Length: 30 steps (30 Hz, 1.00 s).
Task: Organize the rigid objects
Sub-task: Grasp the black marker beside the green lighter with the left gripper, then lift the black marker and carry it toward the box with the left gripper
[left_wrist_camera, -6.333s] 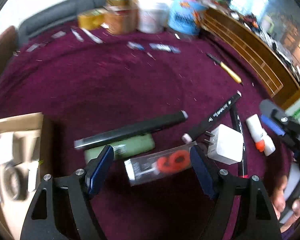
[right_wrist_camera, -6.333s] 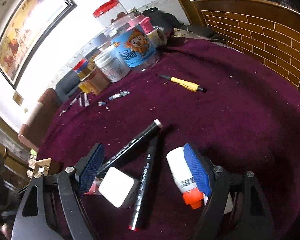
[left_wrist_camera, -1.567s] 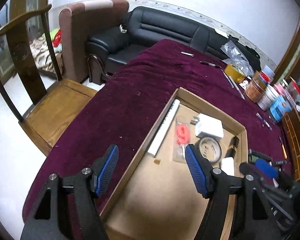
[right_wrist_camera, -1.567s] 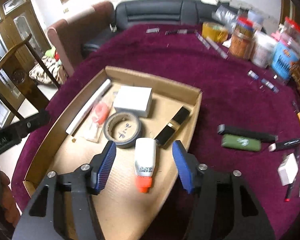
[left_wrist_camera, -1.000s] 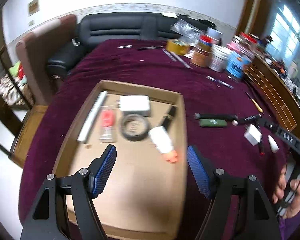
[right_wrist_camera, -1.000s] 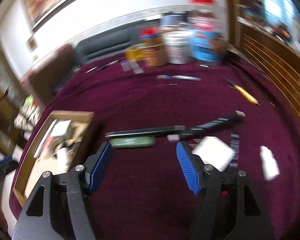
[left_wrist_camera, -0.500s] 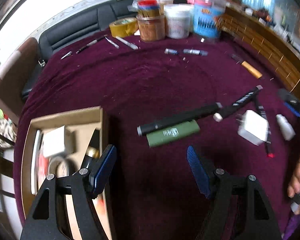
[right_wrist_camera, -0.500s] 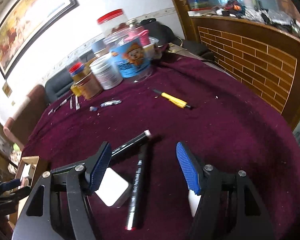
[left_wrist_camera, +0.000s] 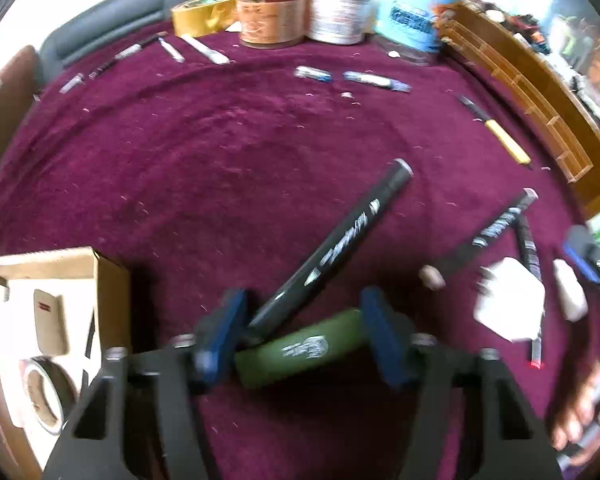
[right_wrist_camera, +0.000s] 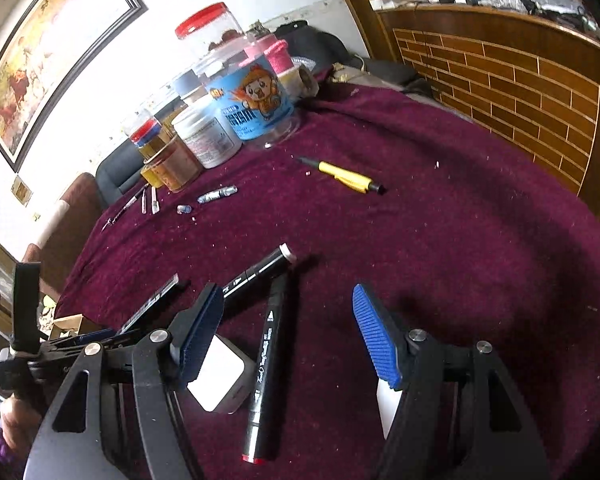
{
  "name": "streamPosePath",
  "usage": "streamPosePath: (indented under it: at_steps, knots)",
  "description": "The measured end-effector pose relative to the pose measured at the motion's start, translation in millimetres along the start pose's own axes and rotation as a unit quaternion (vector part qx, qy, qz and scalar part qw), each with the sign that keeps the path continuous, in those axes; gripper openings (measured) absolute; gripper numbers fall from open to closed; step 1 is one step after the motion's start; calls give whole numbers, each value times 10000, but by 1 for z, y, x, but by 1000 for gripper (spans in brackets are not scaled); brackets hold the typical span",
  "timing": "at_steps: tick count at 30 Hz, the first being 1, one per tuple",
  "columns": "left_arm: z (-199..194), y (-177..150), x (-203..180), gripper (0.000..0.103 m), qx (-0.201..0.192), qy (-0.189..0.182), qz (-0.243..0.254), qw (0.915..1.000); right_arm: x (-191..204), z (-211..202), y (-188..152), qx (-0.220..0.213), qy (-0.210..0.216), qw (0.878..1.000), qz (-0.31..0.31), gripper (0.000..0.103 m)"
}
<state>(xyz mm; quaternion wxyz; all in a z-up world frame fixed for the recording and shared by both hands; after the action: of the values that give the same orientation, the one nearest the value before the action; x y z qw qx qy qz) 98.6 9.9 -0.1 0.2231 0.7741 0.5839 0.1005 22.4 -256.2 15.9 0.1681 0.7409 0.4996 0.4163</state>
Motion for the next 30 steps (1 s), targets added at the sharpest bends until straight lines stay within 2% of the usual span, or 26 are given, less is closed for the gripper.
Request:
streamPosePath:
  at_steps: [2,4,6,7,9,11,13,15,17,19,21,22,23,26,30]
  knots:
    - [-6,-6,-5,36,118,-132,88,9998,1,1,-1,41,20,10000,9,66]
    - [-4,-19,-18,25,376,-129,452,9982,1,1,-2,67,20,10000,-19,66]
    - [-10,-28,-34,25,235,198,913,9953,1,0,-4,87,5,10000,-33,66]
    - [-12,-29,-38,25,217,229,955,9949,1,1,-3,102,0,9999,-24,66]
    - [-17,-23,-41,25,32,282,848,9960,1,2,-4,131,9,9999,1,66]
    - [-17,-10,-36,30,-198,529,652,9963,1,4,-3,145,2,9999,-1,66]
    - [-9,-1,-34,35,-185,623,493,9967,1,5,-3,157,8,9999,-14,66]
    - [2,6,-35,35,-82,610,338,9975,2,7,-3,169,-6,9998,-55,66]
    - [10,3,-38,33,20,657,315,9973,3,9,-4,188,-16,9998,-90,66]
    - [8,-1,-41,30,-77,609,329,9976,4,11,-5,202,-74,9997,-147,66]
    - [-2,-6,-42,25,-206,580,237,9978,4,13,-5,223,-122,9995,-167,66]
    - [-11,-11,-41,16,-292,570,197,9978,3,13,-6,233,-118,9996,-146,66]
    - [-19,-15,-37,13,-308,505,134,9982,3,14,-5,238,-122,9996,-135,66]
    - [-45,-34,-27,12,-412,325,-27,9986,2,12,-5,221,-93,9997,-101,66]
    - [-64,-74,-20,12,-337,49,-172,9993,1,12,-6,225,-118,9996,-108,66]
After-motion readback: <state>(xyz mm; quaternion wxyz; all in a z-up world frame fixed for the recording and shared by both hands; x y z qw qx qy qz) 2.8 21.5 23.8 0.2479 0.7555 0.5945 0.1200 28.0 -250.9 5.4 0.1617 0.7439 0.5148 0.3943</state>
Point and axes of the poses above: each gripper's, at about its wrist camera, not at the fingertips, and z roughly the way its jaws point, x to its left, y to its top, the point moved 2 cm from there along z, roughly the way its jaws point, and after that the axes turned 5 degrees about -x, right-handed, at the moved point
